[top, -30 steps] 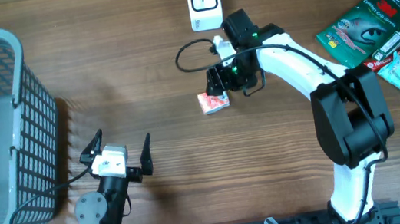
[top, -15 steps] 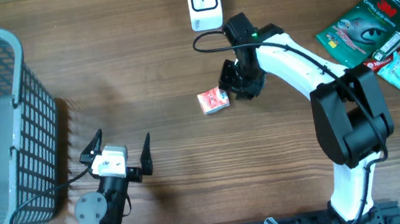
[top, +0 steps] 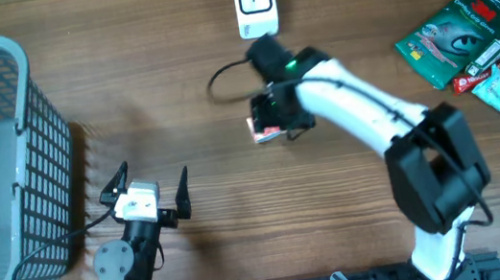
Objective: Scan the item barcode
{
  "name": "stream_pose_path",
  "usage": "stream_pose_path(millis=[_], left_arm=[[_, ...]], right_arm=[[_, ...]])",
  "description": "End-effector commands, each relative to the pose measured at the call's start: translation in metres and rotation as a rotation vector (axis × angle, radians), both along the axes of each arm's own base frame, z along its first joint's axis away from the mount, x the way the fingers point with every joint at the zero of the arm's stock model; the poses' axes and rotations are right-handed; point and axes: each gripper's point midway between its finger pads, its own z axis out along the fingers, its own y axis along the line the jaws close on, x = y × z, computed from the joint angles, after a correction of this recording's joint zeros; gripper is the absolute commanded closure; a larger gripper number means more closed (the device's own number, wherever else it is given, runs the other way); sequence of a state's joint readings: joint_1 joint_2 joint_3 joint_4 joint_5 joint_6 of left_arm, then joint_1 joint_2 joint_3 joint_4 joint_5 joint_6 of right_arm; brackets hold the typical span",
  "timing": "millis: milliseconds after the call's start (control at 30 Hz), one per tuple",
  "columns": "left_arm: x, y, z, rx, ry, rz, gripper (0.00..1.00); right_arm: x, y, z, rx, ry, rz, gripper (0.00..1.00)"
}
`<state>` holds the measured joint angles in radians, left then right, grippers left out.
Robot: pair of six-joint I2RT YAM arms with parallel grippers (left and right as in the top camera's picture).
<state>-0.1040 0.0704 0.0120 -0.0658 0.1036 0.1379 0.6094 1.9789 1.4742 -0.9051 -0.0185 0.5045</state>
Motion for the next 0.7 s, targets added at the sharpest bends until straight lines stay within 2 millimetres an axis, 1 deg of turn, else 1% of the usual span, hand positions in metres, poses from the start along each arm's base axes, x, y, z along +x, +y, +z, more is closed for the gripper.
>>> stream_pose_path(millis=[0, 67, 100, 133, 200, 233, 333, 400, 433, 467, 500, 533, 567, 600, 633, 667], left_arm=[[-0.001, -0.003, -0.002, 0.011, 0.001, -0.018, 0.00], [-0.001, -0.003, -0.002, 0.011, 0.001, -0.018, 0.00], [-0.001, -0.003, -0.002, 0.011, 0.001, -0.018, 0.00], [-0.001, -0.003, -0.002, 0.011, 0.001, -0.018, 0.00], [-0.001, -0.003, -0.002, 0.011, 0.001, -0.018, 0.00], [-0.001, -0.003, -0.002, 0.011, 0.001, -0.018, 0.00], [-0.001, -0.003, -0.002, 0.011, 0.001, -0.018, 0.00], [-0.001, -0.003, -0.002, 0.011, 0.001, -0.018, 0.00], [-0.001, -0.003, -0.002, 0.011, 0.001, -0.018, 0.00], [-0.001, -0.003, -0.002, 0.011, 0.001, -0.018, 0.00], [-0.001, -0.003, -0.002, 0.011, 0.001, -0.018, 0.00], [-0.001, -0.003, -0.002, 0.011, 0.001, -0.018, 0.00], [-0.001, -0.003, -0.002, 0.011, 0.001, -0.018, 0.00], [-0.001, -0.003, -0.002, 0.011, 0.001, -0.018, 0.00], [-0.001, -0.003, -0.002, 0.011, 0.001, -0.018, 0.00], [-0.001, -0.003, -0.002, 0.011, 0.001, -0.018, 0.00]], right_arm=[[0.008, 0.001, -0.016, -0.226, -0.136, 0.198, 0.26], [0.005, 0.007, -0.032, -0.245, -0.117, 0.238, 0.41], [0.005, 0.005, -0.041, -0.263, -0.110, 0.240, 0.45], [0.008, 0.002, -0.046, -0.285, -0.117, 0.237, 0.46], [0.020, -0.006, -0.050, -0.358, -0.166, 0.231, 0.45], [0.026, -0.006, -0.052, -0.375, -0.187, 0.262, 0.45], [0.030, -0.001, -0.052, -0.368, -0.209, 0.303, 0.46], [0.029, 0.001, -0.052, -0.362, -0.206, 0.314, 0.46], [0.028, 0.003, -0.053, -0.346, -0.197, 0.317, 0.48], [0.027, 0.004, -0.054, -0.337, -0.193, 0.317, 0.55], [0.027, 0.004, -0.054, -0.331, -0.190, 0.317, 0.64], [0.027, 0.005, -0.055, -0.327, -0.187, 0.314, 0.81], [0.027, 0.005, -0.056, -0.322, -0.185, 0.314, 0.94], [0.027, 0.007, -0.056, -0.314, -0.187, 0.311, 0.96], [0.028, 0.008, -0.055, -0.312, -0.193, 0.308, 0.95], [0.031, 0.010, -0.051, -0.299, -0.206, 0.285, 0.96]])
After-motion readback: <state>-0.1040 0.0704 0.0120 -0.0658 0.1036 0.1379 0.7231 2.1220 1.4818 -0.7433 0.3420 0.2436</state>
